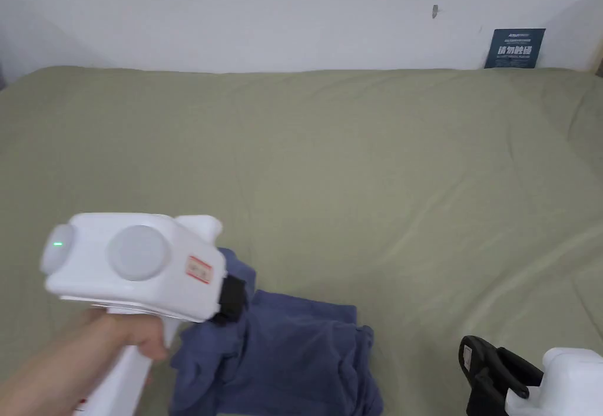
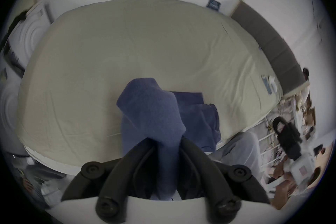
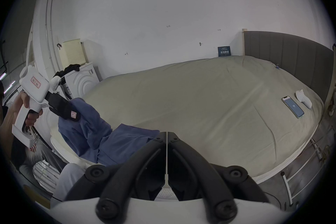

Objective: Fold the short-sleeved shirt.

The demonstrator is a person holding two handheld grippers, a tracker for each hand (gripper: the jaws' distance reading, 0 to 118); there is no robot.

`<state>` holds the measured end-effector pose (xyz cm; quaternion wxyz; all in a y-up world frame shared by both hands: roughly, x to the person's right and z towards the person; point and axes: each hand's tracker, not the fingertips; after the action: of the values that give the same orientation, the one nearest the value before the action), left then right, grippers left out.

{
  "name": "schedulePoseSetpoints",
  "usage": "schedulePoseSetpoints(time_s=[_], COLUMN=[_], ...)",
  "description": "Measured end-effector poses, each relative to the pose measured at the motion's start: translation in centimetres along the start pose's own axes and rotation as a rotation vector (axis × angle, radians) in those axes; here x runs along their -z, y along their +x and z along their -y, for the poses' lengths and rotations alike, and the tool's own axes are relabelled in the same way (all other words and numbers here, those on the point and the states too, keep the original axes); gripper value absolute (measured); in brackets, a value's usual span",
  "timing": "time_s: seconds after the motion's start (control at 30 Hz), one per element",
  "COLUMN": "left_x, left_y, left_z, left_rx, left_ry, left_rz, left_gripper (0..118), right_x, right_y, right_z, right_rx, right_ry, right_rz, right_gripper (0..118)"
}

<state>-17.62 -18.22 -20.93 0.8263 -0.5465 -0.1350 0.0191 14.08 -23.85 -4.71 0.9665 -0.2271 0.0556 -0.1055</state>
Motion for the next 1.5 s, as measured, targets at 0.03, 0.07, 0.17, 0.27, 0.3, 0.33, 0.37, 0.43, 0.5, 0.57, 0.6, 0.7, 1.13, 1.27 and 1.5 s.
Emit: schedulePoseSetpoints(time_s=[0.03,0.07,0.17,0.27,0.3,0.33,0.37,0.43,0.5,0.57,0.6,0.7,1.13,1.27,1.5], left_x=[1.2,2.6,6.0,7.9,7.8,7.7,7.2,6.6,5.6,5.3,5.7,8.4,17.1,12.1,4.9], left_y=[1.3,2.8,7.2,9.0,9.7,9.5,8.8,6.7,3.6,0.4,-0.8,-3.6,-0.2,-2.3,-10.8], left_z=[-0.2,-0.2,0.2,-0.3,-0.3,-0.4,-0.3,-0.4,0.1,0.8,1.1,2.1,4.4,2.6,3.0], left_rx=[0.041,0.061,0.158,0.130,0.108,0.096,0.075,0.026,-0.040,-0.125,-0.154,-0.215,-0.236,-0.178,-0.196], left_ry=[-0.021,-0.036,-0.013,-0.018,-0.050,-0.049,-0.036,0.003,0.053,0.100,0.099,0.076,-0.073,-0.005,0.128], left_rz=[-0.018,-0.046,-0.010,0.183,0.198,0.196,0.212,0.238,0.277,0.328,0.339,0.437,0.657,0.618,0.437], left_gripper=[9,14,115,116,116,116,116,114,93,43,4,0,0,0,0], right_x=[-0.1,-0.3,-0.5,-0.7,-0.9,-1.0,-1.1,-1.1,-0.9,-0.5,-0.3,0.3,2.2,5.6,17.2], right_y=[0.2,0.5,1.2,1.9,2.1,2.3,2.4,2.7,2.9,3.1,3.0,2.9,1.6,0.1,-1.9], right_z=[0.1,0.2,0.5,0.8,0.9,1.0,1.0,1.0,1.0,1.0,1.0,1.0,1.4,1.0,2.5], right_rx=[0.005,0.009,0.031,0.057,0.061,0.064,0.066,0.063,0.064,0.074,0.078,0.083,0.058,0.099,0.428], right_ry=[0.001,0.002,-0.004,-0.018,-0.019,-0.019,-0.022,-0.023,-0.030,-0.037,-0.041,-0.051,-0.152,-0.219,-0.470], right_rz=[0.008,0.013,0.039,0.064,0.066,0.069,0.073,0.077,0.081,0.077,0.077,0.075,0.030,-0.152,-0.596], right_gripper=[4,4,4,4,4,4,4,4,4,4,4,4,4,4,4])
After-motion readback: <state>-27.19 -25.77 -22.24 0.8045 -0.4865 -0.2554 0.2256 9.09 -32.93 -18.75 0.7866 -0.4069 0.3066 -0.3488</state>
